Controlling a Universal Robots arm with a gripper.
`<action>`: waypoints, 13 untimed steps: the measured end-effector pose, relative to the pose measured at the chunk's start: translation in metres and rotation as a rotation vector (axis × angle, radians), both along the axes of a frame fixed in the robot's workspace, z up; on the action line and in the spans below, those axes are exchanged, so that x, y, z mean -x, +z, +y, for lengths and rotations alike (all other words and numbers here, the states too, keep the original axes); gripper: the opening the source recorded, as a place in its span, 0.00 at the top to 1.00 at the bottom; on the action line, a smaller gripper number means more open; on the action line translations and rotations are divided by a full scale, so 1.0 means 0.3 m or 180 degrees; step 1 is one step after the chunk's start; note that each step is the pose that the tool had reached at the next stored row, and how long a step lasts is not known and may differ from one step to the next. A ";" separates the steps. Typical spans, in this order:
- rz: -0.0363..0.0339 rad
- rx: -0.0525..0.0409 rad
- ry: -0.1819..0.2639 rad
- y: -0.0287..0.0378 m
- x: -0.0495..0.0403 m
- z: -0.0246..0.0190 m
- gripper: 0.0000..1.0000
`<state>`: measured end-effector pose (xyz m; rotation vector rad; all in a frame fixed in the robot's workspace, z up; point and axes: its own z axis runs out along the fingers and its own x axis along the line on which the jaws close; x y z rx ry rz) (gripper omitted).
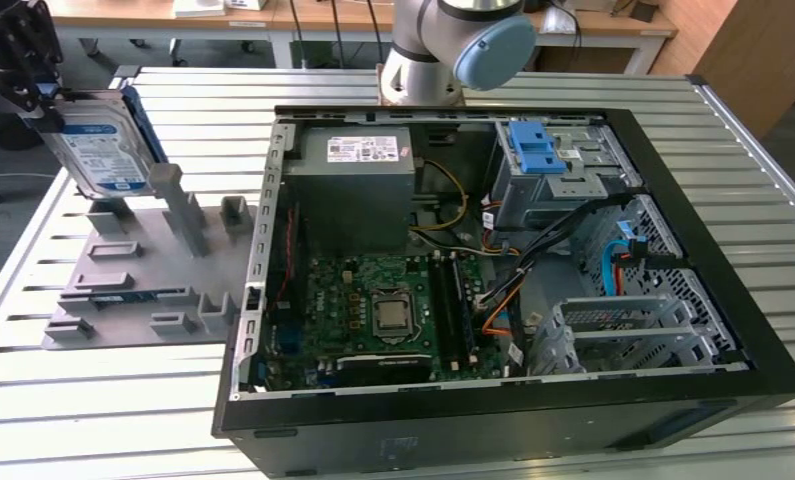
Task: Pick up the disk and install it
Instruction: 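Pick up the disk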
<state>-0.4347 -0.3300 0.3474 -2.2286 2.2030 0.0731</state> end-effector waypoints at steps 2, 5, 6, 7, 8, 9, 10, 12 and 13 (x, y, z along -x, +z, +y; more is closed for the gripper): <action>0.0000 0.0000 0.0000 0.002 0.000 0.000 0.64; 0.0000 0.0000 0.0000 0.005 0.000 0.000 0.64; 0.0000 0.0000 0.0000 0.006 0.000 0.000 0.64; 0.0000 0.0000 0.0000 0.007 0.000 0.000 0.64; 0.0000 0.0000 0.0000 0.008 0.000 0.000 0.64; 0.0000 0.0000 0.0000 0.009 0.000 0.000 0.64; 0.0000 0.0000 0.0000 0.010 0.000 0.000 0.64; 0.0000 0.0000 0.0000 0.012 0.000 0.000 0.64; 0.0000 0.0000 0.0000 0.013 0.000 0.000 0.64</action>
